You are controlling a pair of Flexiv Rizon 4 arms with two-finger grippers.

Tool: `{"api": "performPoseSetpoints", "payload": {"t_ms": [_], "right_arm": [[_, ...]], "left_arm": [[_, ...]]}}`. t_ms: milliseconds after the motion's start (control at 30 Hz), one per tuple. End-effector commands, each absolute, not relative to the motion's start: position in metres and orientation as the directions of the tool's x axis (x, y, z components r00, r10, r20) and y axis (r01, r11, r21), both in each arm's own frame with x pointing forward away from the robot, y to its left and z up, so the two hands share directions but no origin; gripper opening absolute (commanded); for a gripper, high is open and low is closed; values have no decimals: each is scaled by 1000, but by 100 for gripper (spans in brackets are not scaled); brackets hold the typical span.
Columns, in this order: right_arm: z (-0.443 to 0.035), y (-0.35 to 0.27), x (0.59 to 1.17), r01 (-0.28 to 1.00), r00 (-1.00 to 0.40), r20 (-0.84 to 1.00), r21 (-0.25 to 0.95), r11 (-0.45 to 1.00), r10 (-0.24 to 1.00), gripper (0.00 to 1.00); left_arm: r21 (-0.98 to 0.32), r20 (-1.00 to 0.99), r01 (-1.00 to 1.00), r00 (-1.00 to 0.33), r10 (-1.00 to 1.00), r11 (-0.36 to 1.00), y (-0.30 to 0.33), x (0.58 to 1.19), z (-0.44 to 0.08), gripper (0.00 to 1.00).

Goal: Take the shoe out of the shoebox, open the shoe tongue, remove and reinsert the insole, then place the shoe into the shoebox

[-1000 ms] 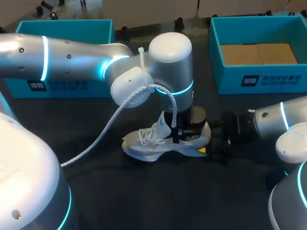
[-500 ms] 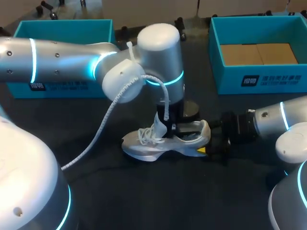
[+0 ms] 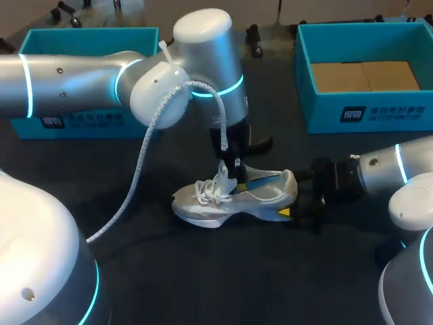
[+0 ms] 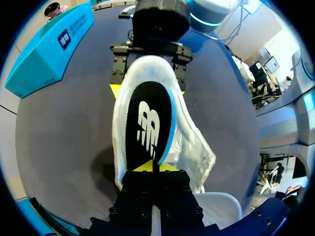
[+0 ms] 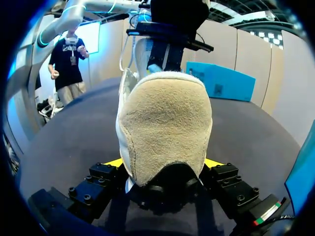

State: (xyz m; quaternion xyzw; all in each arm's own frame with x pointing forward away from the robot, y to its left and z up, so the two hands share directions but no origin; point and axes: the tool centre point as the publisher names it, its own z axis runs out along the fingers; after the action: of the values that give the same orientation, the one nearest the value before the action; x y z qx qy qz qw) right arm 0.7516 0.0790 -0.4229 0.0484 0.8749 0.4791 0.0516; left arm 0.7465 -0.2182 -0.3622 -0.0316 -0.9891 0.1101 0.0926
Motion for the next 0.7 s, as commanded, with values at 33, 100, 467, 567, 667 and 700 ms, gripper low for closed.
{"api": "performPoseSetpoints", "payload": {"t_ms": [33,100,467,567,667,700], "right_arm": [[-425,80,752,36,-990,-46,842,538,137,0],[-425,80,752,36,-990,-46,842,538,137,0],[-425,80,752,36,-990,-46,842,538,137,0],[-425,80,752,36,-990,-46,842,538,137,0],[-425,80,752,36,-990,-46,842,538,137,0],[-425,80,752,36,-990,-46,842,538,137,0]], "left_arm": [[-236,182,38,-980,82,971,-214,746,-352,0],[-243,183,34,-980,80,969,-216,745,-350,0],[-319,218,20,-971,94,948,-237,735,-328,0],[-336,229,13,-969,95,942,-243,733,-325,0],[-345,237,9,-967,96,939,-250,730,-322,0],[-347,237,9,-967,97,938,-253,729,-322,0]]}}
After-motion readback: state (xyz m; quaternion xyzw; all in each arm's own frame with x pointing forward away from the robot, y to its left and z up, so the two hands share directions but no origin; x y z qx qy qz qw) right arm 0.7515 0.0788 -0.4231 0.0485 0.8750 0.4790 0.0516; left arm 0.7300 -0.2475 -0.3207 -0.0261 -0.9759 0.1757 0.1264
